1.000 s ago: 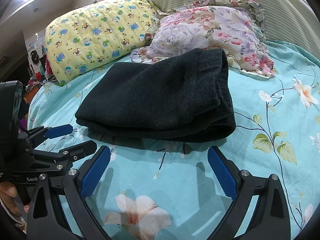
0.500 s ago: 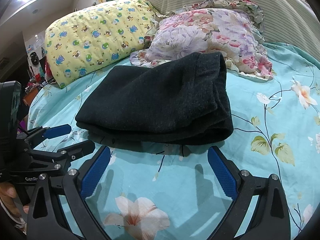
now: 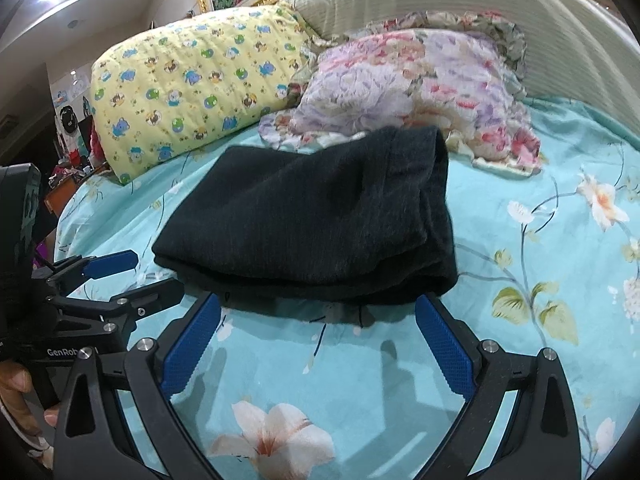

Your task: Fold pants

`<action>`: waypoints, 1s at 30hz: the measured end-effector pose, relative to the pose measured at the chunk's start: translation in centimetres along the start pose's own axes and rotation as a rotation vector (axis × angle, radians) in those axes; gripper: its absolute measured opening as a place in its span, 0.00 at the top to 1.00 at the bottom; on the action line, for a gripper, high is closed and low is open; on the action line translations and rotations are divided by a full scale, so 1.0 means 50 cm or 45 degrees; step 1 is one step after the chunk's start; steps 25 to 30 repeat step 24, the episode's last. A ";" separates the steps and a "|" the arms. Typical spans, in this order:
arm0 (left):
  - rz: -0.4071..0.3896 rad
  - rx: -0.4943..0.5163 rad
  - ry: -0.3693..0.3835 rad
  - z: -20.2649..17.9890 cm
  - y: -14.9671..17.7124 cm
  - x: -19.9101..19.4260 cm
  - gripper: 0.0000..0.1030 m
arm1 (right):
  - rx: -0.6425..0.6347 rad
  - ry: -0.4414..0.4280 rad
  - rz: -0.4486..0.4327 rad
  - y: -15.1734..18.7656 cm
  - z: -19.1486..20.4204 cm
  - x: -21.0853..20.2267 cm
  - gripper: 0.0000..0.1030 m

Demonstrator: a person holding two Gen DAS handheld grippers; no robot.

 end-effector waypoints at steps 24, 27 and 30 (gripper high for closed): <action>-0.007 0.034 0.037 -0.018 -0.012 0.001 0.11 | 0.023 0.013 -0.015 -0.010 -0.017 -0.007 0.05; -0.007 0.034 0.037 -0.018 -0.012 0.001 0.11 | 0.023 0.013 -0.015 -0.010 -0.017 -0.007 0.05; -0.007 0.034 0.037 -0.018 -0.012 0.001 0.11 | 0.023 0.013 -0.015 -0.010 -0.017 -0.007 0.05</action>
Point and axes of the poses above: each gripper's, at about its wrist camera, not at the fingertips, and x roughly the way its jaws point, z to its left, y to its underside, the point moved 8 cm from there along x, roughly the way its jaws point, and after that the axes turned 7 degrees about x, right-handed, at the moved point
